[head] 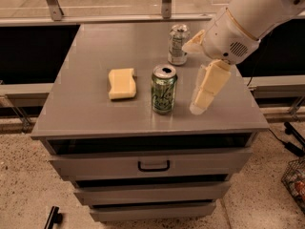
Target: Pick green can
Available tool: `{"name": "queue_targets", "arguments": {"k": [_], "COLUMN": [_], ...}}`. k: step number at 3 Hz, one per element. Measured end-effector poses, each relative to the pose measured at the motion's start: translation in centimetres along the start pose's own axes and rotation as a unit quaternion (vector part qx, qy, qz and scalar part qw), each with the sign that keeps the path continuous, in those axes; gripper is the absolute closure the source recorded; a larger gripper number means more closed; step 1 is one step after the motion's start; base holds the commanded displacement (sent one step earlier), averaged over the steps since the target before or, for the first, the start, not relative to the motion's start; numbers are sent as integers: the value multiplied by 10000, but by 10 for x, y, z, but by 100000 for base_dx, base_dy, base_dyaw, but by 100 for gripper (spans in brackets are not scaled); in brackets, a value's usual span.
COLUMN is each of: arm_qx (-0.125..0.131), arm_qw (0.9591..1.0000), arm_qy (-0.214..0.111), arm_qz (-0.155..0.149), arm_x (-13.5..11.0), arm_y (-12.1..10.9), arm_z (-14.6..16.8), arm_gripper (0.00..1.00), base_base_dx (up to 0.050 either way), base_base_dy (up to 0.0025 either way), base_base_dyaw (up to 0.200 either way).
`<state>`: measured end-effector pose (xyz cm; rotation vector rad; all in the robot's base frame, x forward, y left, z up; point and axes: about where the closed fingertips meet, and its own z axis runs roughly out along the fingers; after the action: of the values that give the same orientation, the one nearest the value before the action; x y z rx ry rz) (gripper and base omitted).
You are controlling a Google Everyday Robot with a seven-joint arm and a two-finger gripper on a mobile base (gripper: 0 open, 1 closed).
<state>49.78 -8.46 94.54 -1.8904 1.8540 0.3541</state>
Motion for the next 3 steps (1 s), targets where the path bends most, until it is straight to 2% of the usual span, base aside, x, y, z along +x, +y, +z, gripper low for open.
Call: {"name": "queue_targets", "arguments": {"k": [1, 2, 3], "arm_qx": [107, 152, 88], "arm_qw": [9983, 9949, 9918], "arm_qy": [-573, -997, -1274], "arm_qz": [61, 40, 1], "arm_x": [0, -4, -10], "arm_y": [-14, -30, -40], "arm_z": [8, 16, 31], "arm_gripper": [0, 0, 0], "base_base_dx": [0, 0, 0], "base_base_dy": [0, 0, 0], "base_base_dyaw": [0, 0, 0]}}
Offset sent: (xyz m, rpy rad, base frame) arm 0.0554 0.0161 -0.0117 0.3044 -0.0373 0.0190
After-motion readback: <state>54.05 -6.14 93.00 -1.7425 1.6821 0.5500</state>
